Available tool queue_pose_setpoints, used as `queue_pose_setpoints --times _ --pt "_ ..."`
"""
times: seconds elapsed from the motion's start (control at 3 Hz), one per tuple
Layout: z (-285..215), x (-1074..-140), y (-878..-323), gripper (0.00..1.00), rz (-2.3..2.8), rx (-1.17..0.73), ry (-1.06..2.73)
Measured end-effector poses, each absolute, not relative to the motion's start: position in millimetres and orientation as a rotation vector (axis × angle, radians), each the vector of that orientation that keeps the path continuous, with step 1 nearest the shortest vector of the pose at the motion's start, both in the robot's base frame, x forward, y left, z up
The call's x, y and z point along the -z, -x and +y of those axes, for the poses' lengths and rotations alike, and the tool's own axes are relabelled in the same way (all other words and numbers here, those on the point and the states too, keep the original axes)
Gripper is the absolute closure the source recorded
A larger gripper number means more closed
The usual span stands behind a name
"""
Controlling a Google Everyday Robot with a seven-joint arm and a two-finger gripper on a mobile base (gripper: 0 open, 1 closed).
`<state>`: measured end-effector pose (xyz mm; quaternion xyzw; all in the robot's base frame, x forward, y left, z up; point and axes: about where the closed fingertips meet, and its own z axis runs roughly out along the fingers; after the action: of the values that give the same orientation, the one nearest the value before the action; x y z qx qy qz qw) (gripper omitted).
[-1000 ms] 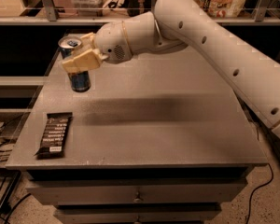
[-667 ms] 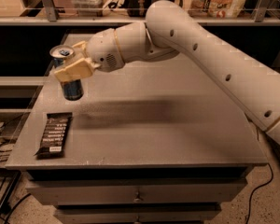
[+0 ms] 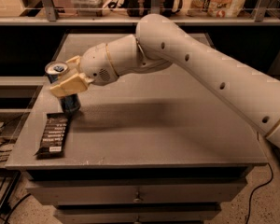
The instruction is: Move redbull can near rxbar chocolate
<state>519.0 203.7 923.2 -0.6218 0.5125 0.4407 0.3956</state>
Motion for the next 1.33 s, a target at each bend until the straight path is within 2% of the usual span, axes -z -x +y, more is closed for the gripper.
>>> queue_pose_setpoints --times 0.33,0.67,1.33 --pt "198.0 -910.3 -523.0 0.14 1.344 -1.064 1.584" --pt "188.9 -905.2 -530.3 0.0 1.373 -1.008 1.57" --pt "180.4 -905.8 -534.8 0.0 1.395 -0.987 1.516"
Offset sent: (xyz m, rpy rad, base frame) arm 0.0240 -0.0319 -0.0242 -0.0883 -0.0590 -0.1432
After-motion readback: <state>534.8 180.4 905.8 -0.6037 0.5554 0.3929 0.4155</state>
